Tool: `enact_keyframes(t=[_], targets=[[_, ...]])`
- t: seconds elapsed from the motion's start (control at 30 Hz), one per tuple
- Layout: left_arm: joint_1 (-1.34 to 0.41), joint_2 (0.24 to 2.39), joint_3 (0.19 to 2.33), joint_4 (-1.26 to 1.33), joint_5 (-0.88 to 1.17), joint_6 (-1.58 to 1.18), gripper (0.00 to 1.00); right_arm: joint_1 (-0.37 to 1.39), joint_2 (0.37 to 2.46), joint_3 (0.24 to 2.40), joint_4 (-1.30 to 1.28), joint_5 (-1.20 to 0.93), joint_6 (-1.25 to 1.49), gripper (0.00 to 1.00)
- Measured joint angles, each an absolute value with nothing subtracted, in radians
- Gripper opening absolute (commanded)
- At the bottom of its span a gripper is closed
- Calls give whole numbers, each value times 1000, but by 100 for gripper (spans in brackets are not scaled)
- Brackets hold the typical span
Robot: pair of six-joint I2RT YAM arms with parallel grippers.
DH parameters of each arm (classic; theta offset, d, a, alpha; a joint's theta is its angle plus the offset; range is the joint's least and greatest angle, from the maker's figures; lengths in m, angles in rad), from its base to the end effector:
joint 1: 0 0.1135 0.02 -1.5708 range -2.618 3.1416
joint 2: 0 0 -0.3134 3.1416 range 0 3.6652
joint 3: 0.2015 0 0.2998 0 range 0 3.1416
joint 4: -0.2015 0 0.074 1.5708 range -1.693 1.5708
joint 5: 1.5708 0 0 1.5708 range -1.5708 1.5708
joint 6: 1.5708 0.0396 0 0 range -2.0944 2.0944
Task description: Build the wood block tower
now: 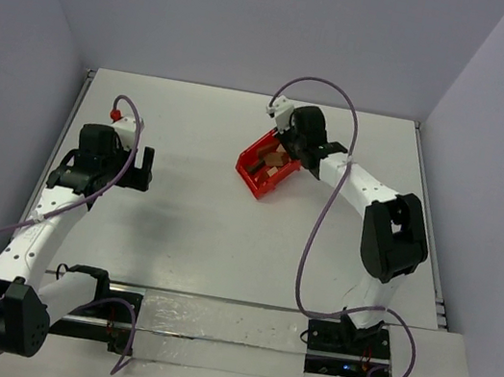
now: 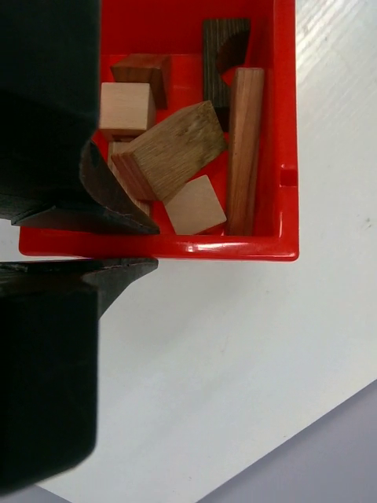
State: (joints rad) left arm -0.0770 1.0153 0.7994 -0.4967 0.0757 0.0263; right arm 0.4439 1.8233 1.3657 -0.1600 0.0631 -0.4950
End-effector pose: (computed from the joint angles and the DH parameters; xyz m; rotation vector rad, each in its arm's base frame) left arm 0.2394 -0.0215 0.3013 0.1574 2.2780 -0.1129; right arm 0.4353 0.2043 0.2753 -0.9582 1.9678 -0.0979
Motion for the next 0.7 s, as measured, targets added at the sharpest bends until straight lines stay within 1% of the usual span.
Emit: enact_keyframes(t=[0.23, 0.53, 0.7], targets=[[-64, 1015, 799, -502, 83, 15, 99, 514, 1776, 1294, -85, 143, -556, 0], [-54, 1019, 799, -505, 88, -15, 99, 641, 1712, 1169, 95, 294, -702, 0], [-49, 1023, 799, -505, 88, -19, 99, 667, 1702, 1121, 180, 337, -774, 0]])
